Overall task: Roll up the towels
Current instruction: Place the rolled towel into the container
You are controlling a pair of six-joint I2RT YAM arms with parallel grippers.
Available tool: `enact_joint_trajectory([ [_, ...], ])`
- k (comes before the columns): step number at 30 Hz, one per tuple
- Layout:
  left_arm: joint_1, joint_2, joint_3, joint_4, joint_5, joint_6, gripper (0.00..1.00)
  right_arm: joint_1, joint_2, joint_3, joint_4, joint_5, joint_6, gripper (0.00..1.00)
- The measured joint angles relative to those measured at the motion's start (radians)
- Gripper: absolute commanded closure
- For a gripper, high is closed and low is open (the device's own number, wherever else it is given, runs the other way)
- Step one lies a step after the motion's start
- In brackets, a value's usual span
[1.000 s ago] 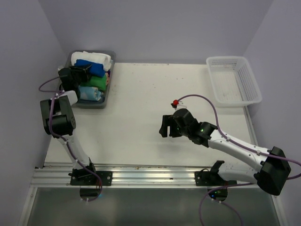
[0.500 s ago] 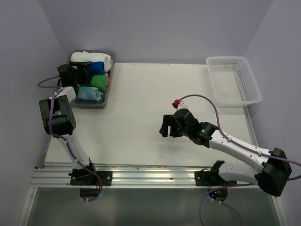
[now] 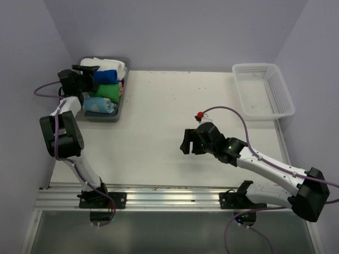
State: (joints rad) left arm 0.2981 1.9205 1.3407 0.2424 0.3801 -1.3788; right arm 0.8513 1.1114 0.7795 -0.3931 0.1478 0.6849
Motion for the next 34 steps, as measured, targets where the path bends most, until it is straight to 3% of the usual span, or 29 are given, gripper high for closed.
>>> enact_joint_trajectory([
  [10,0.011,-0.097,0.072,-0.122,0.009,0.151,0.13,0.0,-0.027,0.009,-0.047,0.061,0.006,0.23],
  [13,0.011,-0.159,0.085,-0.199,0.008,0.242,0.13,0.0,-0.026,0.043,-0.108,0.126,0.003,0.16],
  [14,0.011,-0.187,0.087,-0.231,0.008,0.281,0.13,0.0,-0.025,0.061,-0.132,0.158,0.003,0.06],
  [20,-0.016,-0.375,0.087,-0.432,-0.026,0.517,0.13,0.0,-0.019,0.161,-0.245,0.349,0.004,0.01],
  [24,-0.117,-0.523,0.044,-0.519,-0.089,0.662,0.13,0.0,-0.007,0.198,-0.311,0.449,0.007,0.02],
  [29,-0.326,-0.723,-0.121,-0.596,-0.181,0.789,0.12,0.0,-0.008,0.208,-0.373,0.524,0.024,0.01],
  [34,-0.403,-0.851,-0.309,-0.681,-0.264,0.853,0.12,0.0,-0.05,0.207,-0.412,0.558,0.055,0.02],
])
